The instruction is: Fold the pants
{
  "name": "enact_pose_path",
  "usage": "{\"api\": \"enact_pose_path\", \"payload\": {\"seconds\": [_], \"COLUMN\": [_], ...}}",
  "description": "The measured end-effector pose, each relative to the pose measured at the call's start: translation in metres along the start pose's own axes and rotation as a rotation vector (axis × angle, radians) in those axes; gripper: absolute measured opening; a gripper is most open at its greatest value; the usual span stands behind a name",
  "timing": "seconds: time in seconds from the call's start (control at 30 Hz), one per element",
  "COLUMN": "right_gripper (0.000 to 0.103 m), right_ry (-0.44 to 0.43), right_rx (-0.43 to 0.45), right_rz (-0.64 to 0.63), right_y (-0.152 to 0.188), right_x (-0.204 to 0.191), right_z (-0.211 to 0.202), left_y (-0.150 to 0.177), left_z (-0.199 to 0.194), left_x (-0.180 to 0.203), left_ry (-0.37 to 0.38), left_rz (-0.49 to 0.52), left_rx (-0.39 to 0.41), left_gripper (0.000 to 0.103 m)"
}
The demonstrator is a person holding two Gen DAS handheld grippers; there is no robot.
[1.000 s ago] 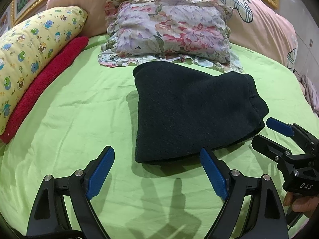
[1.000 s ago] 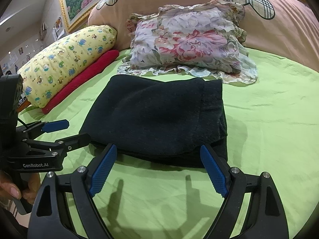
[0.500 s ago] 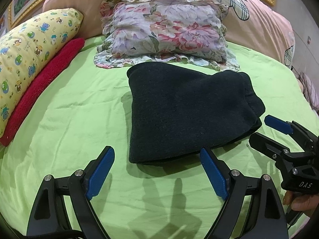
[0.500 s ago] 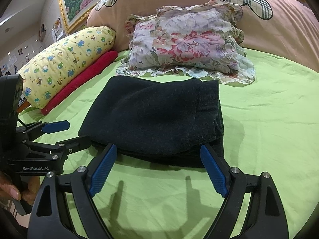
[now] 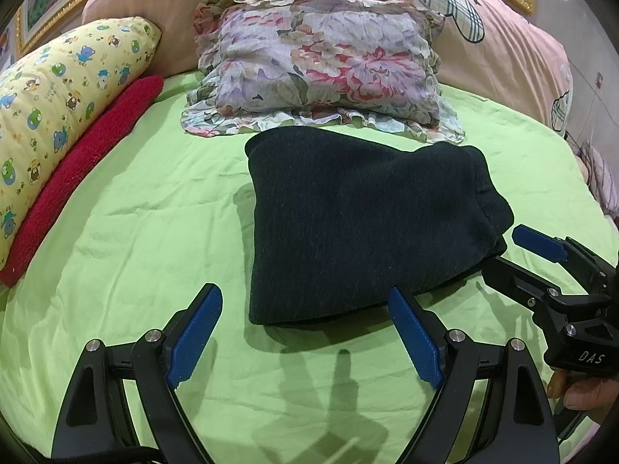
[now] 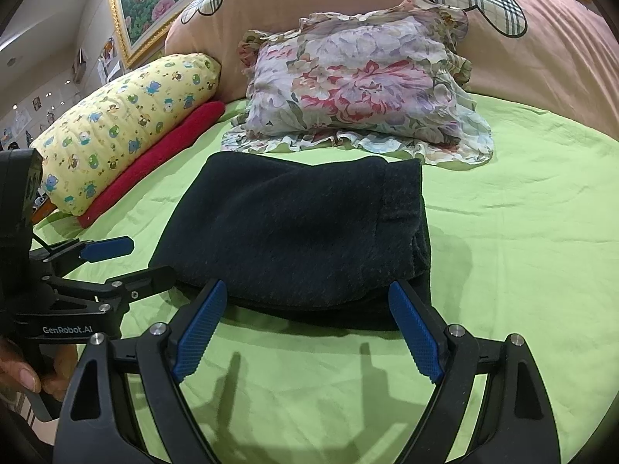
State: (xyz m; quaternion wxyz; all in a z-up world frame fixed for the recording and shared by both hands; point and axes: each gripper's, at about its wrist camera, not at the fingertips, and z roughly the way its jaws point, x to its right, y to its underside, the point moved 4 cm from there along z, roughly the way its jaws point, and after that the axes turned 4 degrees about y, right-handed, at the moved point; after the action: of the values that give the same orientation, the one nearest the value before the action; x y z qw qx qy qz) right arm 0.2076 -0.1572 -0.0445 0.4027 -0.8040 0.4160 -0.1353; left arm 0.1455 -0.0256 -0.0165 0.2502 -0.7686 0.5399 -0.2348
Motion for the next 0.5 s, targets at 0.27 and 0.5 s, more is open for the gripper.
{"api": "enact_pose_path", "payload": {"seconds": [0.27,0.5], "right_gripper": [0.086,0.086], "right_ry": [0.007,0.019], "right_rx": [0.019,0.021], "right_rz": [0.009,0.023], "right_y": [-0.008,-0.01], "right_x": [0.003,0.01], "right_z": [-0.001,0.0], "left_y": [-0.009,-0.01], "left_z": [-0.002,-0.001], "left_x": [-0.001,0.004], "left_ry": [-0.003,0.003], "left_rz": [-0.007,0.033], "left_rx": [0.031,0.045], "left_gripper": [0.088,0.088]}}
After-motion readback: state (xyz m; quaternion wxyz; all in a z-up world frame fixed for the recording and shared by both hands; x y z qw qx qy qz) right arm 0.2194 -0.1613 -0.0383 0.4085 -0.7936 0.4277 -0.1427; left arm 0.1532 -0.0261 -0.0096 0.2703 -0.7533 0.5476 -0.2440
